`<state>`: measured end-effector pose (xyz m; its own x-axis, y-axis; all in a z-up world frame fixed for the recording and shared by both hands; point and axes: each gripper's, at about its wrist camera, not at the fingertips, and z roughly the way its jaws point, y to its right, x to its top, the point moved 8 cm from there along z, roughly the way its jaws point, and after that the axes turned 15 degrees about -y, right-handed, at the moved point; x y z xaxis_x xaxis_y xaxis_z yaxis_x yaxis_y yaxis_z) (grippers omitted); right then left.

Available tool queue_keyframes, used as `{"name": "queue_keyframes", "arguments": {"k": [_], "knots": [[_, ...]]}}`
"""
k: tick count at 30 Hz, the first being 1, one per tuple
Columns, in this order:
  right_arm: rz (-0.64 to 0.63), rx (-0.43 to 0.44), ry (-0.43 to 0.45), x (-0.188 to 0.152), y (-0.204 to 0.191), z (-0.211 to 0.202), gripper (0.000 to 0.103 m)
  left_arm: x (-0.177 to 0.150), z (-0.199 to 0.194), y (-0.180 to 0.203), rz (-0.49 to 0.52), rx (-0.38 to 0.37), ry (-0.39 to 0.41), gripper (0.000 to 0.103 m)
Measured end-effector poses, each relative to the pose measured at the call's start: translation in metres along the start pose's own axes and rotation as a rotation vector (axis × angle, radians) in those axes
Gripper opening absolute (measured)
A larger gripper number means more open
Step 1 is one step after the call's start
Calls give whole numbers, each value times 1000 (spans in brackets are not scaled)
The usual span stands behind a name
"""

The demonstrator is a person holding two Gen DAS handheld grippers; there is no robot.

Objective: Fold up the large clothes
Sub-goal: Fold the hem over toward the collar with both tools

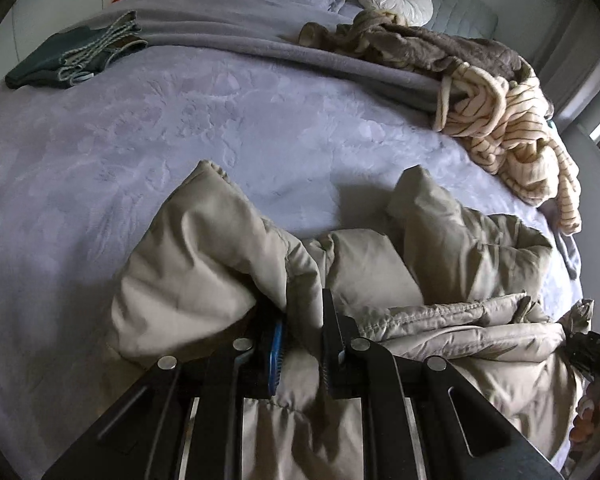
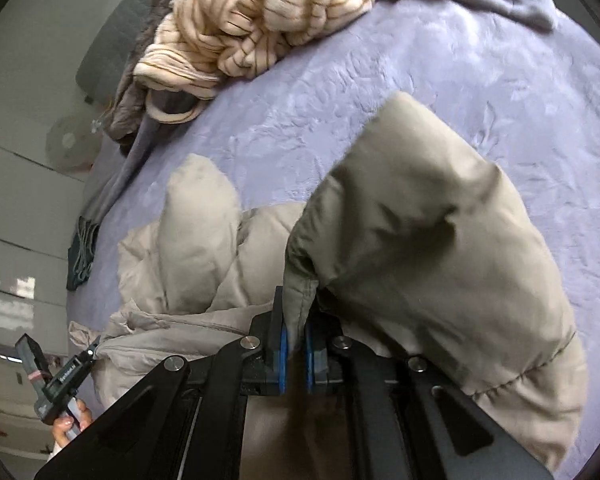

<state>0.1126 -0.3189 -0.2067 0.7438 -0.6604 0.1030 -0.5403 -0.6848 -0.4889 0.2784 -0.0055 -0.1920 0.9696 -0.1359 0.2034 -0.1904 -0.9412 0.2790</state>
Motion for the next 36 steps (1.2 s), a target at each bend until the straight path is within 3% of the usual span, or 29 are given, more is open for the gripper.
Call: {"name": "queue_keyframes", "arguments": {"k": [4, 8, 10, 11, 12, 13, 14, 15, 18, 19, 20, 21, 22, 24, 28, 32, 34, 36], "knots": [[2, 4, 4, 5, 1, 6, 7, 4, 7, -1, -12, 6, -9, 17], [18, 22, -7, 6, 0, 1, 8, 3, -11, 1, -8, 12, 7, 18], [21, 37, -15, 4, -2, -5, 13, 1, -23, 2, 10, 26, 26, 41], [19, 40, -13, 3, -3, -10, 17, -1, -33, 3, 20, 47, 54, 78], [16, 40, -6, 3, -4, -16, 28, -3, -47, 2, 25, 79, 106, 95], [14, 44, 4, 2, -5, -23, 51, -4, -57, 2, 31, 97, 147, 95], [12, 51, 16, 1, -6, -30, 60, -6, -64, 4, 53, 106, 167, 95], [5, 62, 38, -1, -8, -39, 65, -9, -67, 6, 79, 121, 156, 95], [-7, 82, 49, -8, -13, -52, 65, -15, -68, 13, 104, 119, 135, 95], [-9, 88, 44, -12, -14, -54, 61, -19, -67, 17, 114, 93, 119, 95], [-18, 94, 33, -17, -18, -53, 53, -25, -64, 26, 131, 40, 97, 84], [-36, 98, 21, -21, -22, -52, 29, -31, -61, 33, 142, 11, 79, 70], [-63, 89, 3, -26, -28, -48, 18, -38, -54, 42, 161, -22, 45, 67], [-126, 73, -34, -40, -40, -34, 17, -49, -41, 60, 201, -52, 15, 67], [-243, -12, -97, -61, -59, 12, 16, -65, -7, 89, 269, -26, -7, 67], [-275, -89, -75, -47, -56, 38, 8, -53, 21, 94, 279, 54, 30, 67], [-256, -92, -75, -34, -49, 46, 0, -46, 27, 94, 275, 66, 33, 67], [-245, -87, -76, -24, -45, 52, 0, -38, 34, 94, 277, 87, 37, 67]]}}
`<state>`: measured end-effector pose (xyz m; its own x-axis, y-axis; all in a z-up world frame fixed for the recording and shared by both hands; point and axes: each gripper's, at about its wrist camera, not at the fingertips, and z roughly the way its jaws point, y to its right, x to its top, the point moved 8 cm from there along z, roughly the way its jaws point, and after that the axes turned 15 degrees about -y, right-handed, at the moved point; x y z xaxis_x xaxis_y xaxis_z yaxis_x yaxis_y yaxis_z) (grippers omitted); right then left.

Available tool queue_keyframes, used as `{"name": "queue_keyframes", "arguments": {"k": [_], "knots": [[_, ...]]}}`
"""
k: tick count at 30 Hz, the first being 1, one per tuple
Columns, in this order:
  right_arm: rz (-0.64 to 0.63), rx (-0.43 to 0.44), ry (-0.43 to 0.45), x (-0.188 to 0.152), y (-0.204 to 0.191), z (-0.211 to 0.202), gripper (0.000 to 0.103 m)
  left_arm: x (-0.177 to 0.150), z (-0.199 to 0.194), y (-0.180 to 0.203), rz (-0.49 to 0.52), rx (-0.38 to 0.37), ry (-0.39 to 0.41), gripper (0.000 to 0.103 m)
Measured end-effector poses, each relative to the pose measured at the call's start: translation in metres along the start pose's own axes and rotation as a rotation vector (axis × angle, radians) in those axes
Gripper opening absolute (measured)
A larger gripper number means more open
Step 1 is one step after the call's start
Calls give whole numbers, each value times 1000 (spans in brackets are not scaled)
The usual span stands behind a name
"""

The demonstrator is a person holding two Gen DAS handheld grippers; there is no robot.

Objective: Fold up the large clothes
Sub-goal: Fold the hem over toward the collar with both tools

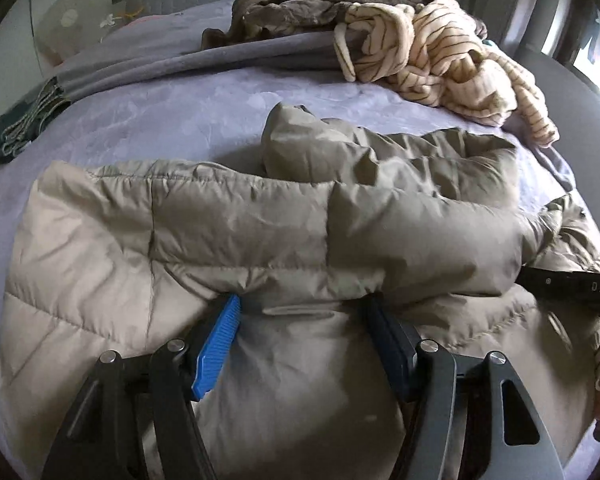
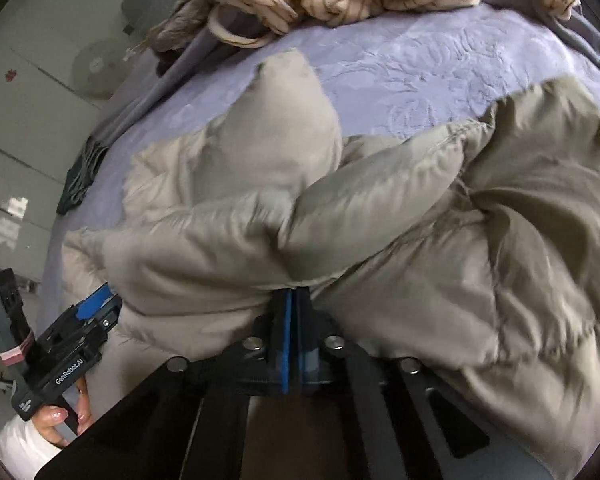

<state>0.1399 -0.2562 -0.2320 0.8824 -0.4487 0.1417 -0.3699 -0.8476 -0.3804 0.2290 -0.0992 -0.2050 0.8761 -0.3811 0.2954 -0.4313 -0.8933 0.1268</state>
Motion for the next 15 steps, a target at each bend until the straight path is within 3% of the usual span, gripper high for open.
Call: {"name": "queue_keyframes", "arguments": {"k": [4, 7, 10, 13, 15], "knots": [[15, -8, -6, 5, 0, -1, 0, 11, -4, -1, 5, 12, -1, 67], [-36, -59, 43, 13, 2, -19, 0, 24, -12, -26, 19, 87, 37, 67], [71, -36, 48, 26, 46, -34, 0, 35, -9, -72, -66, 92, 12, 67], [113, -88, 62, 26, 77, -47, 0, 39, -9, -103, -92, 165, 19, 67], [118, -94, 65, 25, 90, -51, 0, 40, 1, -113, -103, 146, 6, 67]]}}
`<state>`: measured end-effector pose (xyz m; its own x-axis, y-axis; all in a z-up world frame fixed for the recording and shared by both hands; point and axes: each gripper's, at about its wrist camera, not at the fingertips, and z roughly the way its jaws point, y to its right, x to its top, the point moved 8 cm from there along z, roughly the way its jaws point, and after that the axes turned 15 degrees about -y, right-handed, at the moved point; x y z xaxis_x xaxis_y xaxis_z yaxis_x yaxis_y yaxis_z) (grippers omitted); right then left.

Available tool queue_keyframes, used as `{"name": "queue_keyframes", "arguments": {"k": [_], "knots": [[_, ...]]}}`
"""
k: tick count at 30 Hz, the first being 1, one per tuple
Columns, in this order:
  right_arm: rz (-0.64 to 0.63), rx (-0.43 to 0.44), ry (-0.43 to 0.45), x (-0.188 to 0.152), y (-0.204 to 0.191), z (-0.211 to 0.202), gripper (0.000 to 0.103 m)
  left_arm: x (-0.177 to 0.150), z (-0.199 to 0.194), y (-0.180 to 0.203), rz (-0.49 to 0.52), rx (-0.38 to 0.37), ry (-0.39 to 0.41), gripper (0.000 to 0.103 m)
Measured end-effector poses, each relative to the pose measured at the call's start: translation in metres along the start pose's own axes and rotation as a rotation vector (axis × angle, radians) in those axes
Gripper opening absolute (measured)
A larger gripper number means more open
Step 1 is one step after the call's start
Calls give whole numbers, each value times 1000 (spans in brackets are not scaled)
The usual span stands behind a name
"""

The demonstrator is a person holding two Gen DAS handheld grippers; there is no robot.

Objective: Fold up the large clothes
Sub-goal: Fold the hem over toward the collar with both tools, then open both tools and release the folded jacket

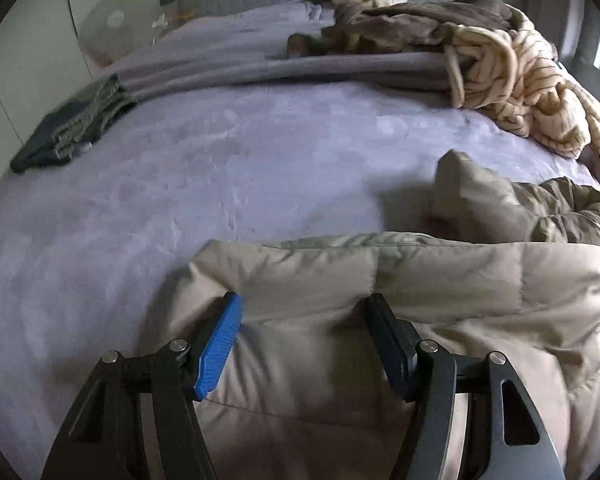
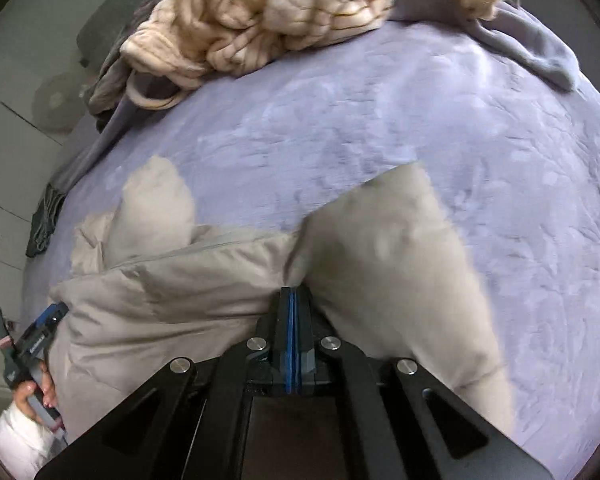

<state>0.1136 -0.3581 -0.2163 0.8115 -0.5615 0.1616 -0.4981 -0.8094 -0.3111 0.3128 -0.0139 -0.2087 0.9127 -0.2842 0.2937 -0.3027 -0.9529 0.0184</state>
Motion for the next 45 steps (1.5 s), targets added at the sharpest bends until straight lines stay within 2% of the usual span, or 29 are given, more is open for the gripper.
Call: {"name": "queue_keyframes", "arguments": {"k": [4, 9, 11, 16, 22, 26, 28, 31, 32, 33, 35, 38, 41, 45], "knots": [[8, 8, -1, 7, 12, 22, 0, 4, 22, 1, -10, -5, -14, 71], [23, 15, 8, 20, 16, 39, 0, 16, 35, -4, -65, -18, -25, 87], [34, 14, 5, 23, 15, 39, 0, 18, 33, -3, -73, -23, -28, 87], [62, -1, 8, 18, 14, 23, 0, 10, 7, -12, -62, 29, -6, 87], [132, -33, 82, -17, 29, -20, 2, -25, -34, -47, -113, 46, 19, 87], [133, -47, 108, -52, 24, -44, 3, -61, -54, -58, -140, 17, 3, 87], [108, -60, 110, -73, 15, -52, 3, -84, -53, -57, -133, 15, -28, 87], [82, -85, 90, -105, 6, -51, 3, -115, -32, -58, -134, 24, -91, 87], [80, -93, 78, -113, 6, -46, 3, -118, -28, -59, -145, 10, -92, 88], [82, -100, 68, -117, 8, -41, 3, -121, -23, -63, -171, -10, -94, 94], [95, -99, 61, -121, 15, -35, 3, -121, -19, -68, -197, -8, -97, 99], [96, -129, 62, -121, 22, -34, 3, -121, -20, -72, -217, -5, -119, 99], [132, -112, 63, -126, 26, -43, 3, -125, -32, -76, -227, 36, -137, 99], [179, -54, 53, -146, 30, -57, 4, -142, -50, -74, -245, 23, -168, 99]]}}
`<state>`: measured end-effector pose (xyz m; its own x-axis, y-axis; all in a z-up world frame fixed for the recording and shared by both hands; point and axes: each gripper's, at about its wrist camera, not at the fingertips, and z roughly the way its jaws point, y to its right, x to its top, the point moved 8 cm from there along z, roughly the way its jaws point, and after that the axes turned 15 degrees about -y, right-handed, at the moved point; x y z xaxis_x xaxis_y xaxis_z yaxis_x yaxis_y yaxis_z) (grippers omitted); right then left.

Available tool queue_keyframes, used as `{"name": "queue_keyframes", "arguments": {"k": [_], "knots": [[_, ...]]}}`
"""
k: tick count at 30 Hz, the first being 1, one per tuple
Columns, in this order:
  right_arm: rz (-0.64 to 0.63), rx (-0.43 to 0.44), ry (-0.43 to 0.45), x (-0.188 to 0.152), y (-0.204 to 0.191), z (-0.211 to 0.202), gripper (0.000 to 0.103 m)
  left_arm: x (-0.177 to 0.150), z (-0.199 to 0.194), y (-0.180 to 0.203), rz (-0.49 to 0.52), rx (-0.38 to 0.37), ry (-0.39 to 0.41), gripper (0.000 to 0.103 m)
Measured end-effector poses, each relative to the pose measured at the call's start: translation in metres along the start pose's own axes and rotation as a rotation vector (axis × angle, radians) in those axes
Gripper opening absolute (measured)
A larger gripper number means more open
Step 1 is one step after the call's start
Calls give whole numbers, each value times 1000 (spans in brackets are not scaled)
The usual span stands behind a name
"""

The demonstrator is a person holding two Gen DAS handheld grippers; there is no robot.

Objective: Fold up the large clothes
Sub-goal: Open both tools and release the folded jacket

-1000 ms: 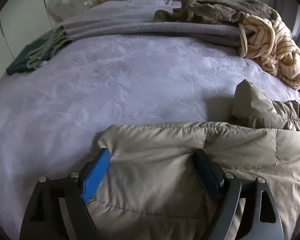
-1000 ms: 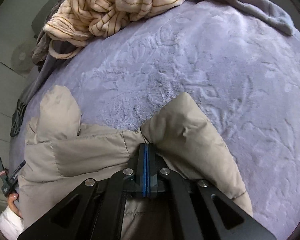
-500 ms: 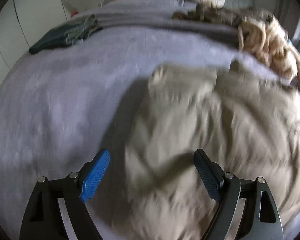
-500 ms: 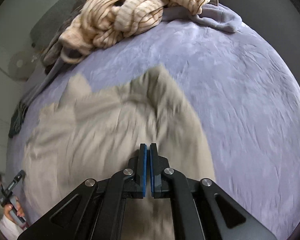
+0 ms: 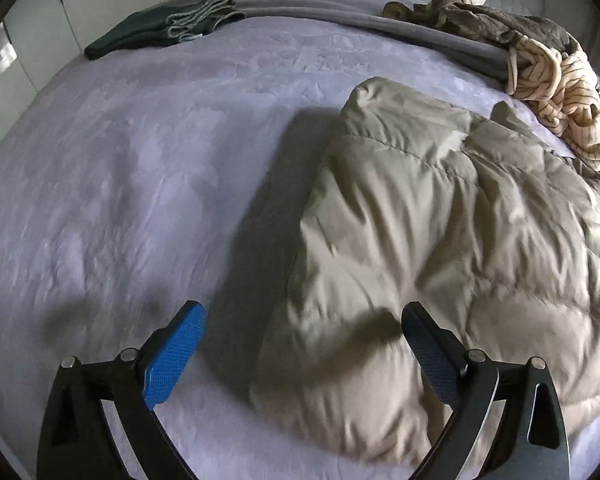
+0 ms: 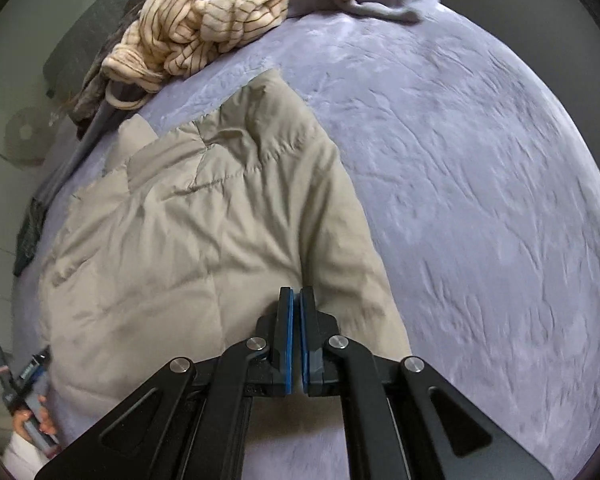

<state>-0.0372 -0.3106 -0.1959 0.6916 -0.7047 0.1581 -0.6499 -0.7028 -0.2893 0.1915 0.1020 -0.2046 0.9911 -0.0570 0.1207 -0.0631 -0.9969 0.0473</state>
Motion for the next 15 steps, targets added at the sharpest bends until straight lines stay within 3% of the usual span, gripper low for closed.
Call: {"name": "queue_keyframes", "arguments": {"k": [3, 5, 7, 13, 15], "knots": [[21, 40, -22, -19, 3, -7, 11, -15, -7, 4, -14, 4, -22, 99], [27, 55, -37, -32, 6, -11, 24, -24, -12, 8, -12, 5, -24, 100], [34, 81, -50, -44, 7, -15, 48, -32, -18, 16, -6, 17, -15, 102], [54, 145, -97, -65, 12, -15, 51, -64, -28, 40, -7, -36, -38, 102], [67, 175, -112, -70, 14, -13, 58, -73, -27, 44, -34, -69, -57, 102]]}}
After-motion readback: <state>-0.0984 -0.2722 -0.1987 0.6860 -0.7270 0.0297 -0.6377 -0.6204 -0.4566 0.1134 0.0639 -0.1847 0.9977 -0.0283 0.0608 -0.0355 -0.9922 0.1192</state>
